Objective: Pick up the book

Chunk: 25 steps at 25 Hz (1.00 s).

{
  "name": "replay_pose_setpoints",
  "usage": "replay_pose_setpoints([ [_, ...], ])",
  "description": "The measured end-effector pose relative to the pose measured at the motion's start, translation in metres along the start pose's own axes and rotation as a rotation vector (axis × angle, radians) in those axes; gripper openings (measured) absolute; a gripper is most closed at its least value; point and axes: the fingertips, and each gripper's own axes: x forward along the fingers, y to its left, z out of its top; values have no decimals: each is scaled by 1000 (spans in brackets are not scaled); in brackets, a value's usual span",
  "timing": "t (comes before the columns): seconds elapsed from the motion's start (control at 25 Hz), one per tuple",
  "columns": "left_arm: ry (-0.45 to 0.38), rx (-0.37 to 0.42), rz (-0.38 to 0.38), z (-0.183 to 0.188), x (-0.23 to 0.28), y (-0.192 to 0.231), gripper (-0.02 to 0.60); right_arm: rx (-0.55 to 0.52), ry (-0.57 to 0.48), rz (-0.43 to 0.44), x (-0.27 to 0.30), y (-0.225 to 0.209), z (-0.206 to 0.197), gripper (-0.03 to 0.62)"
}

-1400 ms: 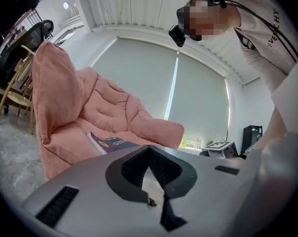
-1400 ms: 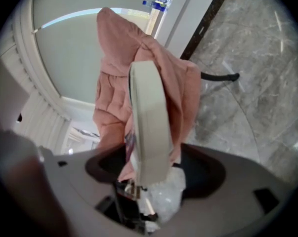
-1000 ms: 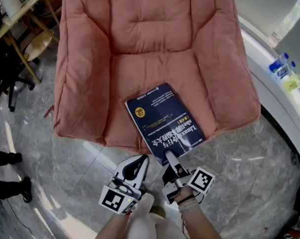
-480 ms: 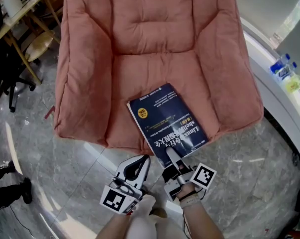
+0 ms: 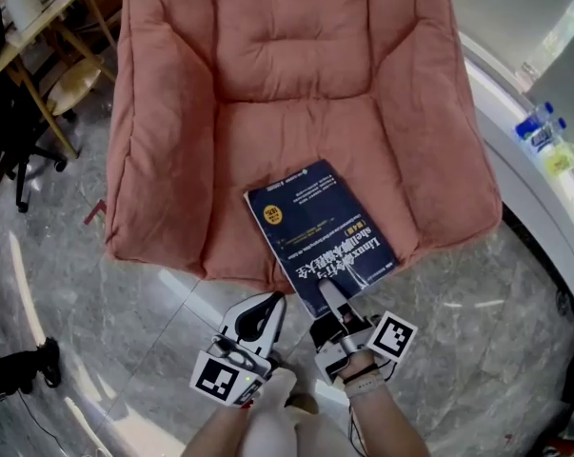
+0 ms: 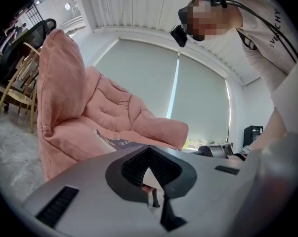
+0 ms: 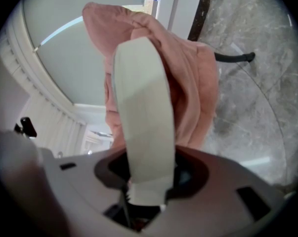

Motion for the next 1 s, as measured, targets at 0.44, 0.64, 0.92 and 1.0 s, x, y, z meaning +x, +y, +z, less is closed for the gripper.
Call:
replay_pose_setpoints([
  [0.44, 9, -4, 4, 23, -5, 1, 9, 54, -37, 24, -7, 23, 0, 178],
  [0.64, 13, -5, 8, 34, -5, 1, 9, 70, -51, 15, -8, 32, 1, 178],
  [0.92, 12, -13, 8, 46, -5, -4, 9, 115, -60, -24, -11, 38, 4, 178],
  [1.0, 14, -16, 7, 48, -6, -4, 9, 123, -64, -33, -11, 40, 2, 178],
])
